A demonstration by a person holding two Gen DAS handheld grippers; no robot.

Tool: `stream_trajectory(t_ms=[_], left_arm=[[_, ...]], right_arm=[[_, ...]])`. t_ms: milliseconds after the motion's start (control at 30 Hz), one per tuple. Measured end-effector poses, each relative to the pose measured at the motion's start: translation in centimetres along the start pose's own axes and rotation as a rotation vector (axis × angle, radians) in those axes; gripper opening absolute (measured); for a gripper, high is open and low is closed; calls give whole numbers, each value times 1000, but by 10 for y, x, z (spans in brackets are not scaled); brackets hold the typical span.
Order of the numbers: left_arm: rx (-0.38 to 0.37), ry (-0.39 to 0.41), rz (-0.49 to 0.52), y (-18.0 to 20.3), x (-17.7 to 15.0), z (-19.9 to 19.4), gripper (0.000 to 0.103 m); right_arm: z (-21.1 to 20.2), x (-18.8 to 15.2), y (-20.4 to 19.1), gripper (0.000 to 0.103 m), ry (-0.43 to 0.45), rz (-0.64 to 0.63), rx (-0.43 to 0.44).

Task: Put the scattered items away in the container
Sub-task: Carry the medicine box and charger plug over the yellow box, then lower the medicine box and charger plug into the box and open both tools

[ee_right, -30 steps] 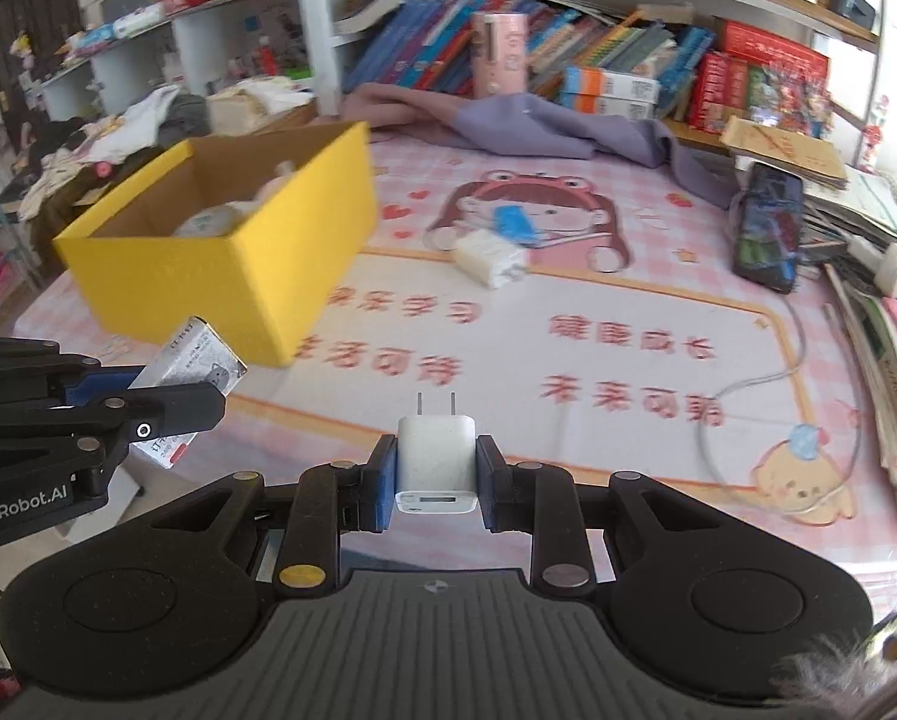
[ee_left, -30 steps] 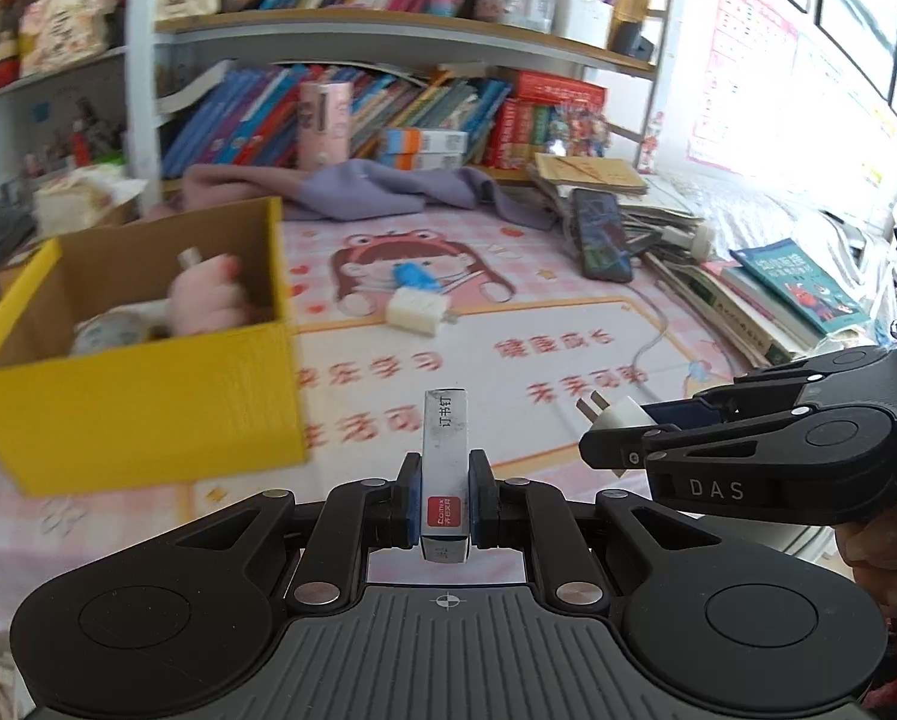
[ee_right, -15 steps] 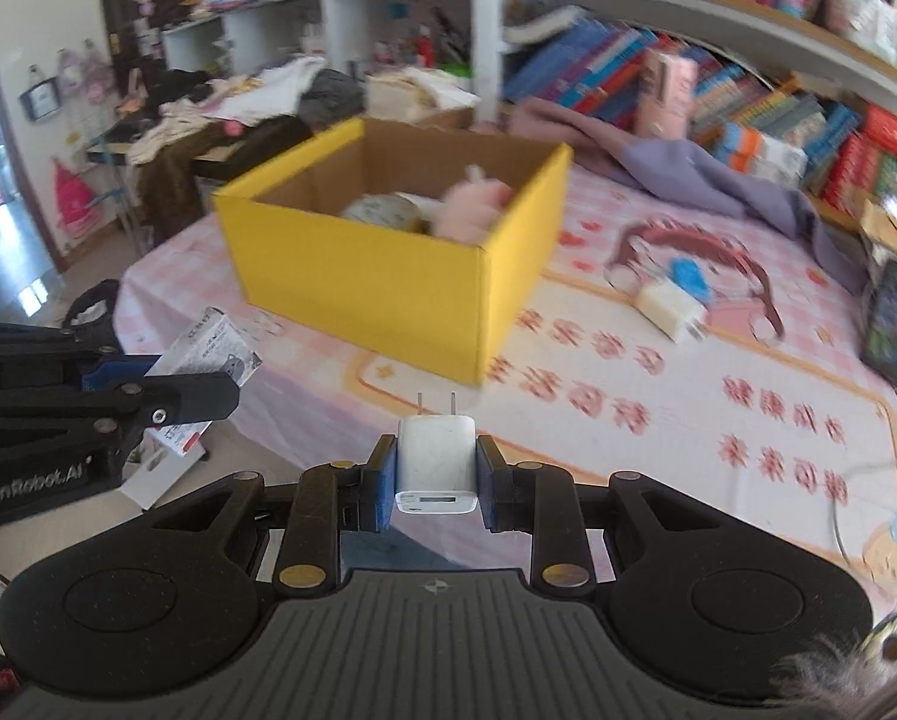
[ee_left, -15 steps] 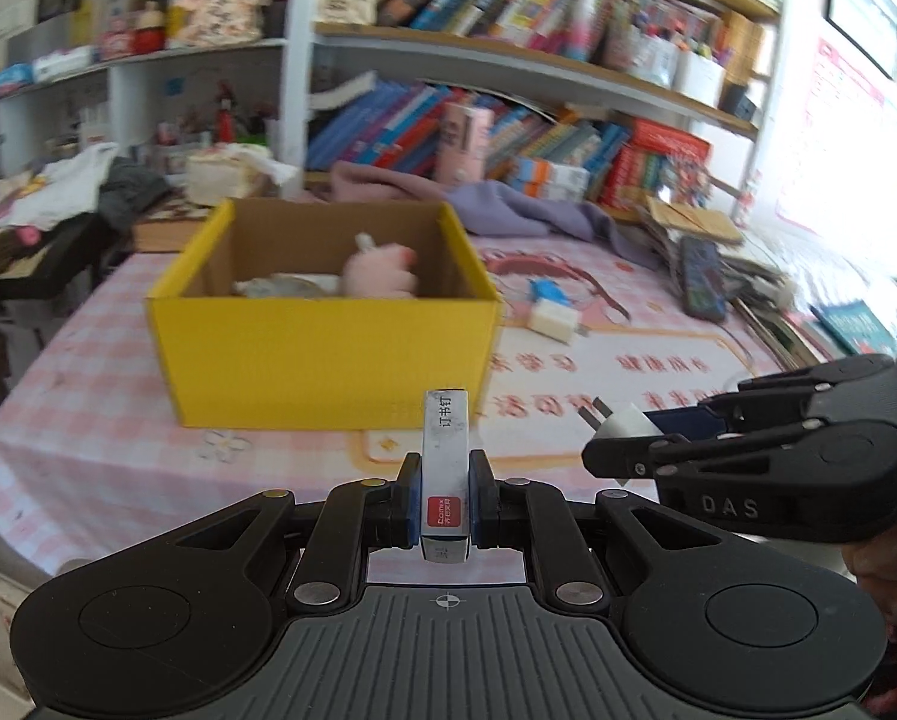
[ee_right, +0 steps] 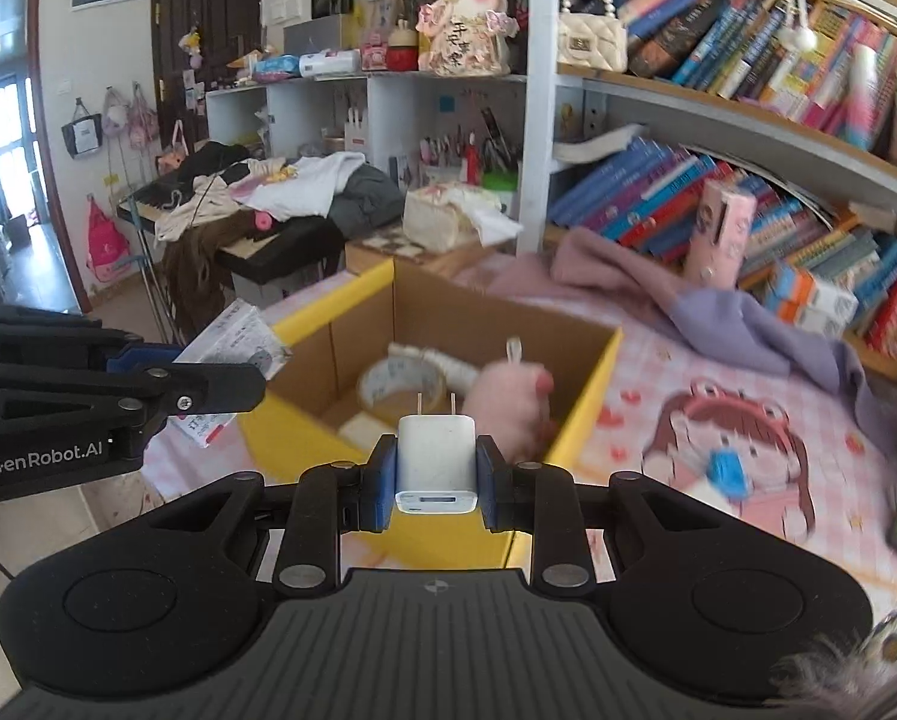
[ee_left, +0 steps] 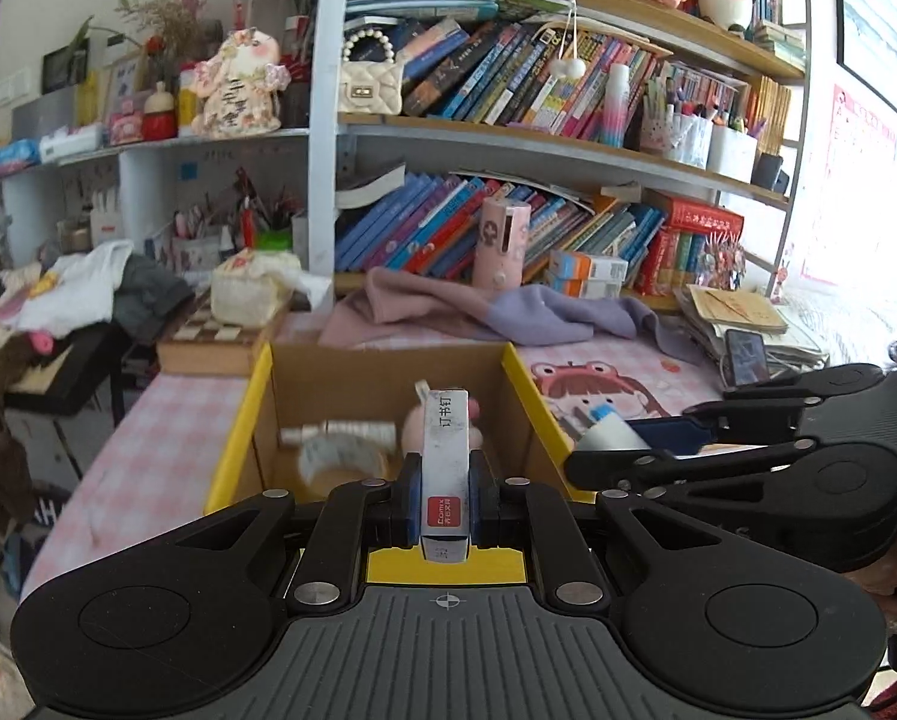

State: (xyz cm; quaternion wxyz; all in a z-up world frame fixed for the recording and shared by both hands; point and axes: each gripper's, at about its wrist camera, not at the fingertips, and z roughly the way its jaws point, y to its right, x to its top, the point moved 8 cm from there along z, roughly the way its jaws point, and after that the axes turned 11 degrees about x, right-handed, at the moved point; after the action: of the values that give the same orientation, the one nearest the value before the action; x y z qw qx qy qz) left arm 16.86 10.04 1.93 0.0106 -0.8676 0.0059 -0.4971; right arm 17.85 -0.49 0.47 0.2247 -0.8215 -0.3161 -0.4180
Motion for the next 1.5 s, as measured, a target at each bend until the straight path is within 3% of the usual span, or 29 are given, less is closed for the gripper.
stream_trajectory(t_ms=[133,300,467,700,933,1200,1500], left_arm=[[-27,-60,68,-5,21,46,13],[-28,-171,176,-10,33,109,13],[-34,-298,222,-11,26,166,13],[-28,-398,258,-8,14,217,13],[-20,-456,199,-16,6,242,13],[3,-494,210,-20,-2,255,13],[11,-477,157,-28,-4,257,17]], right_arm=[[36,20,12,25,-21,-48,21],[85,27,27,25,-120,-95,72],[130,21,44,25,-245,-103,110],[164,5,60,25,-359,-114,147],[179,-2,67,25,-407,-104,175],[186,-4,60,25,-437,-107,217],[191,-1,54,25,-439,-108,231]])
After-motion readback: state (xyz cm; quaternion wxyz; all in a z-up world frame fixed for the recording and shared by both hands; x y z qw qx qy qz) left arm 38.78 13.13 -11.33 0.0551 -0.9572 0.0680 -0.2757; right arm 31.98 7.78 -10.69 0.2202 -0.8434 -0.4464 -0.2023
